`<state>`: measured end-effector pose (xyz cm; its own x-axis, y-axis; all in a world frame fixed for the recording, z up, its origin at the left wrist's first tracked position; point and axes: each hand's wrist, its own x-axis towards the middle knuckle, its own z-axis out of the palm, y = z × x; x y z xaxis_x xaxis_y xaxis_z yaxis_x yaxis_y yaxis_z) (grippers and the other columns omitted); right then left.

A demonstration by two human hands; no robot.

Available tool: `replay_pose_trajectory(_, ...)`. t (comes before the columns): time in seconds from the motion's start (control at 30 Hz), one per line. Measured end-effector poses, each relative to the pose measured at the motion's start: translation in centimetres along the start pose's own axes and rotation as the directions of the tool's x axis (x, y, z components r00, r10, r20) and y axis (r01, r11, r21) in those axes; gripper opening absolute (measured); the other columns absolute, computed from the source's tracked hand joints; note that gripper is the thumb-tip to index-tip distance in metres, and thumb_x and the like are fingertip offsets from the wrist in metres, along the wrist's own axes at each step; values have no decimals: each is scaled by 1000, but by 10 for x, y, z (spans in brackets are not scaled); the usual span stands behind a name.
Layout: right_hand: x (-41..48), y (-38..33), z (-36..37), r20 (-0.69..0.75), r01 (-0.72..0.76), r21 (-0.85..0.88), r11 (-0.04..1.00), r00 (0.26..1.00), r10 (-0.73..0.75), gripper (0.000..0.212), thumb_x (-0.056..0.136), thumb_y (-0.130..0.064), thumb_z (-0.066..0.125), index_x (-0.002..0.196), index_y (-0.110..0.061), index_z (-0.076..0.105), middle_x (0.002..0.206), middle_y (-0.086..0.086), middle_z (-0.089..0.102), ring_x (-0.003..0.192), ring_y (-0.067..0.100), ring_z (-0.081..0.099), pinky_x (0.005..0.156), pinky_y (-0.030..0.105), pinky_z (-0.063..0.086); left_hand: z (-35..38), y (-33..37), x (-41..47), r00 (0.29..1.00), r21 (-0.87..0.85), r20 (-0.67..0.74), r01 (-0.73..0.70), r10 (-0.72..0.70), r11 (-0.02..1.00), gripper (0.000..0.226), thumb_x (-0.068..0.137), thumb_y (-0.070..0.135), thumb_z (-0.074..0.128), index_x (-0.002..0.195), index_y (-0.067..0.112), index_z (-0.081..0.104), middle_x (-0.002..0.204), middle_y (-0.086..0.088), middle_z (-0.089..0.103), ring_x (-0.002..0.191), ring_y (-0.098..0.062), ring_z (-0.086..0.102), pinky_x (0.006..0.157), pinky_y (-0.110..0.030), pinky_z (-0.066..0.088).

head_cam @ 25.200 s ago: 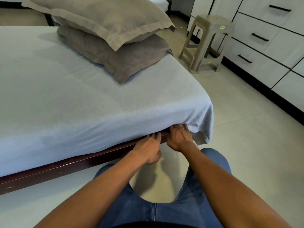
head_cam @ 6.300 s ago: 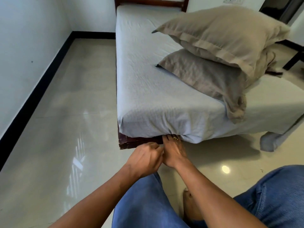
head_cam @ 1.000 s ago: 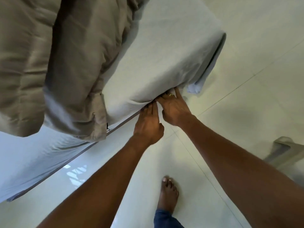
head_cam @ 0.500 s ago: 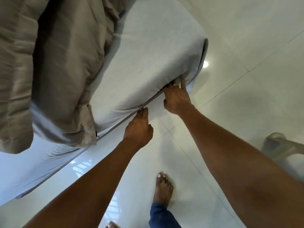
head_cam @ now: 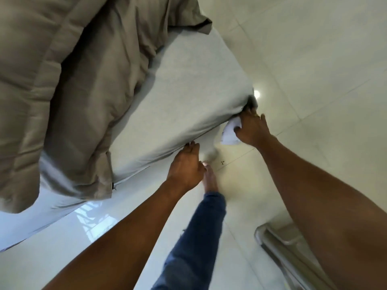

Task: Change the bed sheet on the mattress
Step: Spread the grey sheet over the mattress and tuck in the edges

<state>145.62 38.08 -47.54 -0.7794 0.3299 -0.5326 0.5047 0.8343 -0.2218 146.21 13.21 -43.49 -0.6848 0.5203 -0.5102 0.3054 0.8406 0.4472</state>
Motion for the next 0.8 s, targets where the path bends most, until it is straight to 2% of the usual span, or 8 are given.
replay_pose_trajectory(0.1, -31, 21, 2, -116, 31, 154, 988, 993, -13, 58, 82, -6, 64, 139, -14, 58, 149, 11, 53, 131, 36, 54, 104, 48, 47, 6, 17, 17, 996, -45, 71, 52, -48, 998, 65, 102, 24, 49, 159, 8, 21, 165, -13, 22, 154, -26, 20, 121, -34, 23)
replay_pose_trajectory(0.23, -30, 25, -16, -209, -199, 434, 879, 926, 313, 34, 85, -5, 63, 116, -14, 74, 83, 7, 71, 72, 23, 61, 79, 32, 52, 10, 38, 26, 980, -59, 174, 111, -99, 992, 60, 103, 23, 43, 158, 10, 23, 165, -12, 23, 154, -25, 18, 123, -34, 22)
replay_pose_trajectory(0.33, -16, 13, -51, -253, -108, 435, 894, 938, 236, 35, 83, -4, 63, 115, -13, 73, 94, 10, 76, 82, 31, 69, 75, 28, 47, -7, 59, 23, 967, -95, 195, 185, -164, 978, 54, 100, 14, 44, 153, 12, 36, 158, -8, 39, 146, -24, 35, 117, -33, 33)
replay_pose_trajectory(0.43, 5, -14, -95, -296, -54, 367, 929, 940, 172, 45, 85, -5, 57, 129, -12, 65, 116, 9, 73, 103, 31, 69, 84, 31, 48, -28, 75, 27, 977, -141, 144, 179, -158, 974, 32, 92, 15, 49, 120, 23, 61, 114, 1, 69, 104, -25, 66, 86, -33, 53)
replay_pose_trajectory(0.5, 18, -36, -124, -360, 63, 300, 952, 931, 52, 55, 84, -8, 47, 137, -10, 59, 138, 9, 63, 122, 29, 63, 98, 32, 47, -47, 87, 30, 982, -175, 26, 191, -189, 966, 22, 88, 16, 55, 105, 25, 66, 92, 3, 72, 83, -23, 67, 69, -24, 49)
replay_pose_trajectory(0.6, 33, -66, -165, -326, 374, 121, 919, 890, -319, 57, 84, -15, 36, 135, -11, 61, 146, 10, 57, 135, 28, 54, 108, 40, 46, -86, 105, 31, 932, -269, -226, 219, -283, 938, 31, 78, 9, 68, 105, 22, 74, 94, 4, 74, 83, -18, 68, 69, -23, 51)
replay_pose_trajectory(0.7, 42, -100, -190, -82, 664, -16, 747, 744, -663, 50, 79, -10, 50, 126, -11, 68, 145, 10, 59, 137, 29, 53, 104, 43, 51, -119, 114, 37, 865, -316, -335, 271, -374, 909, 49, 71, 1, 67, 118, 16, 69, 115, -4, 68, 103, -23, 63, 79, -32, 59)
replay_pose_trajectory(0.8, 58, -125, -190, 276, 808, -64, 585, 578, -768, 65, 74, -8, 57, 140, -11, 59, 156, 13, 45, 145, 34, 42, 108, 50, 47, -132, 112, 49, 795, -275, -256, 485, -550, 830, 64, 78, 9, 72, 139, 15, 53, 144, -16, 49, 125, -32, 51, 92, -41, 57)
